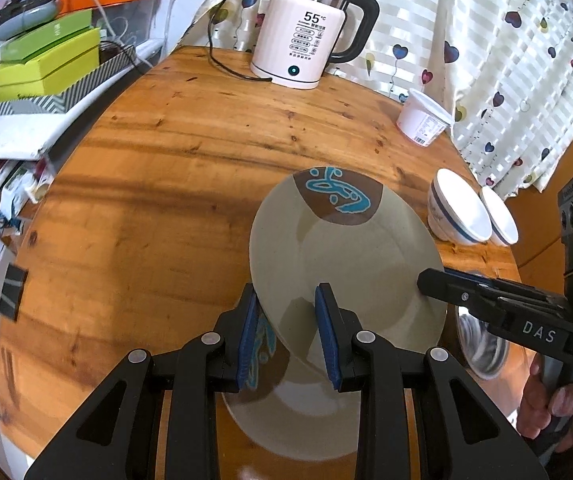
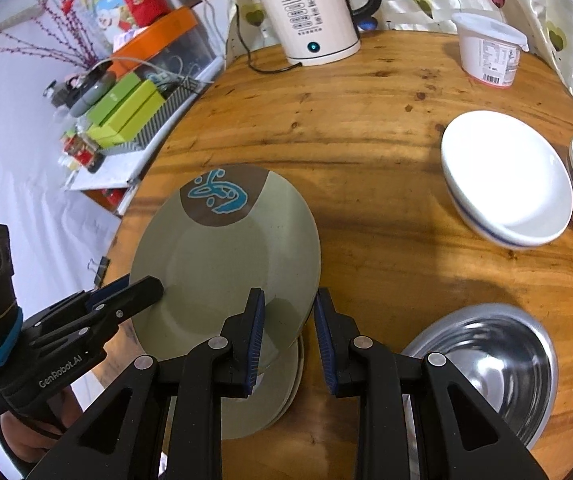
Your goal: Organize plates and bowls
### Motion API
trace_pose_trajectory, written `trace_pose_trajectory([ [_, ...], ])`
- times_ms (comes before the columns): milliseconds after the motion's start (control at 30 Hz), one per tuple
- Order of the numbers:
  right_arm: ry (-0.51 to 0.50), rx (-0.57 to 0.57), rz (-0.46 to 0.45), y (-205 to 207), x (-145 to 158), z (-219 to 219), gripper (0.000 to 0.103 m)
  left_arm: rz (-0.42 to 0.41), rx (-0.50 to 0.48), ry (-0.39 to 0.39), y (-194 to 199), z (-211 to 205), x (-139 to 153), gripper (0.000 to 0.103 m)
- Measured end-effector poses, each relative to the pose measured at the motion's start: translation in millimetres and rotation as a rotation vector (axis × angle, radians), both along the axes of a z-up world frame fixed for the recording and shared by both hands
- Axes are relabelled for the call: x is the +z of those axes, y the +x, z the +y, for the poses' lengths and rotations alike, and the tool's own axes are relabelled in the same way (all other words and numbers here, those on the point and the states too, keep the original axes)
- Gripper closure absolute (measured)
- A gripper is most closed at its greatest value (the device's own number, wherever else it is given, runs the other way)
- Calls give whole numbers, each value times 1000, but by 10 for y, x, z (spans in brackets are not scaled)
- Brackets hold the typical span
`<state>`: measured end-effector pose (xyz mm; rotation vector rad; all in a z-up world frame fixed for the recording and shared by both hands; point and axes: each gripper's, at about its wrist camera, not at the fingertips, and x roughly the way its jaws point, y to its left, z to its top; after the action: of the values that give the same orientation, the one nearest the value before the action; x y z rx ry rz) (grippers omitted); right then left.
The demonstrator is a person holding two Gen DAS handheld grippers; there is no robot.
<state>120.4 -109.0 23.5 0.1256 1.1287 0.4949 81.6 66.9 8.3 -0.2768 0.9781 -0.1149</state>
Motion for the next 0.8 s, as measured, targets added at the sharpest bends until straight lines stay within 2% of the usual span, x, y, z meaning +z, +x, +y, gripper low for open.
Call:
trace_pose_trajectory([
  [800, -33, 56, 37, -219, -201, 80, 78, 30, 57, -1, -400, -5, -193, 73],
])
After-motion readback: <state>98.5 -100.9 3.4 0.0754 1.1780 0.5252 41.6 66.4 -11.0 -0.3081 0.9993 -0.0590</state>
